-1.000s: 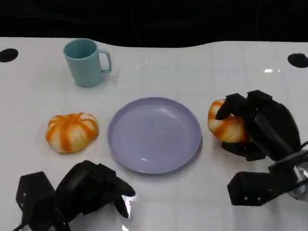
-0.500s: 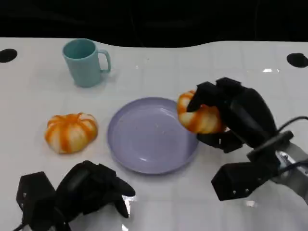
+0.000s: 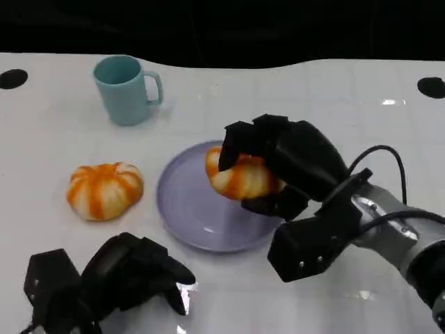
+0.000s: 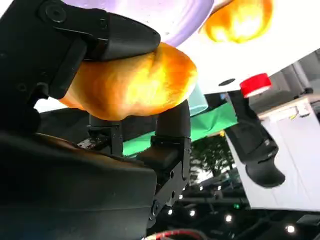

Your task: Grasp the bread from the table and place it into the plate.

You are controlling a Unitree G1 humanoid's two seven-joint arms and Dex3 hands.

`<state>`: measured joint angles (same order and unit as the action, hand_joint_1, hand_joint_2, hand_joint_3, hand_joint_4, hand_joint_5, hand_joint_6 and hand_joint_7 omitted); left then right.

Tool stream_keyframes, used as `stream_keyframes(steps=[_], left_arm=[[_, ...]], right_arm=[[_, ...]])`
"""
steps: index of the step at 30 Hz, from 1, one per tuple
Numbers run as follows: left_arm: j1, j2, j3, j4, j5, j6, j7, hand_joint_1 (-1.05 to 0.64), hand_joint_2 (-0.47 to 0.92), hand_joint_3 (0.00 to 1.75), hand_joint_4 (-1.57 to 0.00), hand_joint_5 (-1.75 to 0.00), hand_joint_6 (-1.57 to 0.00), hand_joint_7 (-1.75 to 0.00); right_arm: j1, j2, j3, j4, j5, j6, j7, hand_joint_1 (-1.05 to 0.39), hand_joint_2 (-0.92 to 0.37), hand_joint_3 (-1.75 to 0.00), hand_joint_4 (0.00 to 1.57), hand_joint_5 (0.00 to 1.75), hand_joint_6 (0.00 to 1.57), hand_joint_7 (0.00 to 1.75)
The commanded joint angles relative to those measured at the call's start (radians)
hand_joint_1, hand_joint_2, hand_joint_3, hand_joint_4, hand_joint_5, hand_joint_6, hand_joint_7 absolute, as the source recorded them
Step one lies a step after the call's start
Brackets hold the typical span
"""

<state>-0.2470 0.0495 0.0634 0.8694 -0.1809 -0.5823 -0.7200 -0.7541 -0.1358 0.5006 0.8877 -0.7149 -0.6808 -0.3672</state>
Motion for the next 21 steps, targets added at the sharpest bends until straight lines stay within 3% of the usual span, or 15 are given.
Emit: stream_keyframes(steps=[1,9,10,12,13,15,16,17,18,19,21], left_arm=[[0.004,0.015,0.002,0.009,0.003,-0.004,0.007,-1.05,0.92,0.05,-1.34,-0.84,-1.57,-0.08],[0.002,0.014,0.000,0.016,0.008,-0.016,0.011,-1.05,0.92,0.05,-1.35,-0.84,-1.57,-0.08],[0.004,0.012,-0.001,0.010,0.007,-0.013,0.012,-1.05,0.92,0.05,-1.35,-0.84,-1.57,-0.08],[0.007,0.009,-0.003,0.002,0.008,-0.011,0.016,-1.05,0.92,0.05,-1.35,-0.84,-1.57,-0.08],[0.008,0.009,-0.004,0.001,0.009,-0.011,0.016,-1.05,0.92,0.05,-1.35,-0.84,-1.57,-0.08],[0.008,0.010,-0.005,0.001,0.008,-0.012,0.015,-1.05,0.92,0.06,-1.34,-0.84,-1.57,-0.08],[0.006,0.010,-0.004,0.005,0.006,-0.014,0.011,-1.05,0.92,0.06,-1.34,-0.84,-1.57,-0.08],[0.006,0.011,-0.004,0.007,0.004,-0.016,0.008,-1.05,0.92,0.06,-1.34,-0.84,-1.57,-0.08],[0.006,0.012,-0.003,0.007,0.002,-0.014,0.007,-1.05,0.92,0.06,-1.33,-0.84,-1.57,-0.08],[0.006,0.012,-0.003,0.007,0.001,-0.011,0.007,-1.05,0.92,0.05,-1.33,-0.84,-1.57,-0.08],[0.009,0.011,-0.003,-0.003,-0.002,0.005,0.006,-1.05,0.92,0.05,-1.34,-0.84,-1.57,-0.08]], right_arm=[[-0.041,0.031,-0.007,0.064,0.044,-0.007,0.060,-0.17,-0.33,-1.38,0.97,1.75,0.76,1.71],[-0.065,0.060,-0.009,0.125,0.054,0.016,0.086,-0.17,-0.36,-1.34,0.97,1.75,0.76,1.67],[-0.065,0.062,-0.013,0.137,0.067,0.020,0.112,-0.17,-0.38,-1.30,0.93,1.71,0.75,1.59],[-0.063,0.063,-0.018,0.151,0.086,0.025,0.152,-0.20,-0.49,-1.11,0.80,1.55,0.77,1.12],[-0.062,0.061,-0.018,0.153,0.091,0.024,0.164,-0.23,-0.55,-1.00,0.76,1.46,0.76,0.99],[-0.061,0.059,-0.018,0.153,0.094,0.021,0.172,-0.28,-0.65,-0.79,0.73,1.34,0.76,0.79],[-0.057,0.055,-0.018,0.145,0.098,0.026,0.188,-0.28,-0.67,-0.77,0.73,1.32,0.76,0.77],[-0.055,0.052,-0.018,0.138,0.101,0.031,0.201,-0.36,-0.78,-0.52,0.61,1.15,0.64,0.60],[-0.051,0.046,-0.016,0.123,0.102,0.044,0.223,-0.39,-0.85,-0.38,0.57,1.08,0.61,0.53],[-0.048,0.042,-0.016,0.110,0.103,0.055,0.240,-0.47,-0.89,-0.32,0.46,0.91,0.51,0.39],[-0.041,0.032,-0.013,0.079,0.101,0.082,0.280,-0.57,-0.92,-0.31,0.34,0.72,0.40,0.25]])
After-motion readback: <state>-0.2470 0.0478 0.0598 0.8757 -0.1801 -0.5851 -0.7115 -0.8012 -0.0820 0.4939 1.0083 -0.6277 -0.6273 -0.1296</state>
